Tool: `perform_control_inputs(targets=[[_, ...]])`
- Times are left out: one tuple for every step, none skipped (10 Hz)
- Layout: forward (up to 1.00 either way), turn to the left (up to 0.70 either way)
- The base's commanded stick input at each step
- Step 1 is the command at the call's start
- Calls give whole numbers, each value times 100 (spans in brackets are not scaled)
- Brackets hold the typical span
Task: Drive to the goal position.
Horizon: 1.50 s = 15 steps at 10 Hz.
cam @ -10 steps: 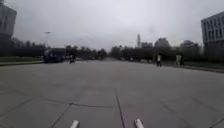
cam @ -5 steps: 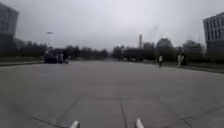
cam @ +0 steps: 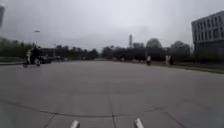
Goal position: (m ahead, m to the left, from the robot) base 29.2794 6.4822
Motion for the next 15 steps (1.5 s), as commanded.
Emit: perform_control_inputs(targets=[[100,0],[100,0],[100,0],[100,0],[100,0],[100,0],[100,0],[100,-6],[100,-39],[100,-40],[100,-40],[100,-22],[100,-13],[100,-12],[100,-12]])
